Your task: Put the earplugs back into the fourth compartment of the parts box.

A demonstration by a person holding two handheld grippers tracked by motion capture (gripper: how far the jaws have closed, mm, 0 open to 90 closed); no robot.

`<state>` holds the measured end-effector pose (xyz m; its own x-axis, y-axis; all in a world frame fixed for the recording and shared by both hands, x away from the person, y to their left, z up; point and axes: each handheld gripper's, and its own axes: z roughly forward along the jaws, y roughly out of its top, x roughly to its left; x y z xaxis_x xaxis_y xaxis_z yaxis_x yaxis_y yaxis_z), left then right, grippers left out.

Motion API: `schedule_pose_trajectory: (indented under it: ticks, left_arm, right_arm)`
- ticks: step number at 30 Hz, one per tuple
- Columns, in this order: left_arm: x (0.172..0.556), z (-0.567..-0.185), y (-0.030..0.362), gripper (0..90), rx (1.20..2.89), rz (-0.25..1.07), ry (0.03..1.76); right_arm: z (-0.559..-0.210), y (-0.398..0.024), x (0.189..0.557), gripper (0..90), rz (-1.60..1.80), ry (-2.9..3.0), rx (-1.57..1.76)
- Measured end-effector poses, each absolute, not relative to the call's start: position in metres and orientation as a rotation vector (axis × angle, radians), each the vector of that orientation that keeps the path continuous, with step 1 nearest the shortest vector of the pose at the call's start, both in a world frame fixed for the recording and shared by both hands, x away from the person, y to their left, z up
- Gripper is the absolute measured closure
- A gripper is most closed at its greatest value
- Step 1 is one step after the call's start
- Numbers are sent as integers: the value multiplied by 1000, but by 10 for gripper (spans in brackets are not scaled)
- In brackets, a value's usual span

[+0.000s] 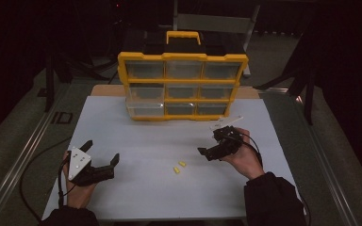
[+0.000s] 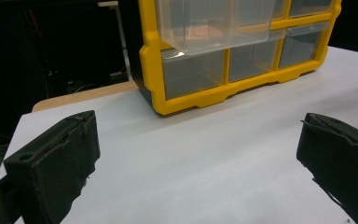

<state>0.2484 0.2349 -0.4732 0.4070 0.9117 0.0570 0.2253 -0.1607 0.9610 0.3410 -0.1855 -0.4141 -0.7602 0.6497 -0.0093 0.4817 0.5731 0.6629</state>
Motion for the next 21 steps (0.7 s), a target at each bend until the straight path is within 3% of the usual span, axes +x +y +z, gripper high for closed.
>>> schedule_pose_trajectory:
  ticks: [21]
  left_arm:
    - [248,-472,233,2,1663,849,1013]
  right_arm:
    - [-448,-137,358,166,779,2668,858]
